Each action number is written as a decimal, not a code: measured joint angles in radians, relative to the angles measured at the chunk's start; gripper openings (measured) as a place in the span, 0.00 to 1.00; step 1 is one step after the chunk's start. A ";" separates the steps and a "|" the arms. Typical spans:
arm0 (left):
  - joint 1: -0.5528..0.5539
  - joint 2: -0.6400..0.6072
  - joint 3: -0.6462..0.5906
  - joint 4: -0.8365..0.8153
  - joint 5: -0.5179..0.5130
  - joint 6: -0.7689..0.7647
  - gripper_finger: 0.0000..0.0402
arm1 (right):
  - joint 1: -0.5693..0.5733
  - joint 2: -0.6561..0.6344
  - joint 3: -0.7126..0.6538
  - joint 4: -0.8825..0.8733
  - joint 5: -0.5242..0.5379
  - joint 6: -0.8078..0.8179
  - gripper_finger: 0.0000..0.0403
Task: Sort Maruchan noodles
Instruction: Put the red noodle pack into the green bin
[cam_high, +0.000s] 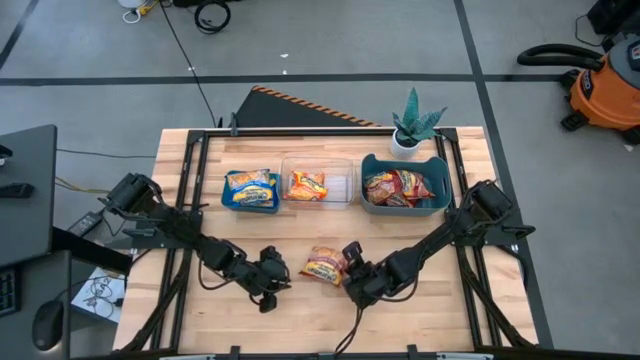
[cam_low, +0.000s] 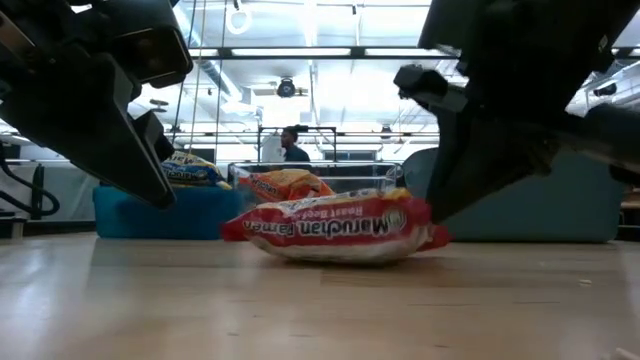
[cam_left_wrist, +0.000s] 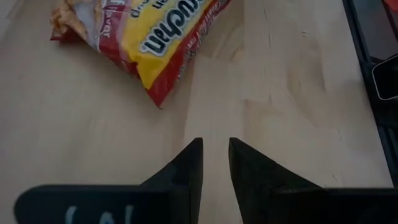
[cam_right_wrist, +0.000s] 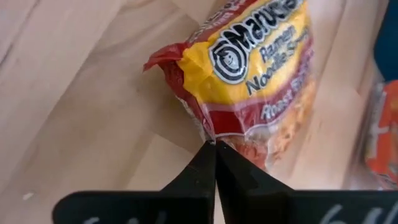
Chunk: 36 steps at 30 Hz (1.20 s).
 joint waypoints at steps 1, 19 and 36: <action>0.000 0.000 0.000 0.000 0.002 0.000 0.20 | 0.000 -0.010 0.000 -0.010 0.001 0.001 0.02; 0.000 0.000 0.000 0.000 0.025 -0.001 0.20 | 0.001 -0.415 0.000 -0.367 0.402 0.222 0.01; -0.011 0.000 0.000 -0.002 0.025 -0.007 0.20 | -0.146 -0.744 0.000 -0.884 0.657 0.579 0.01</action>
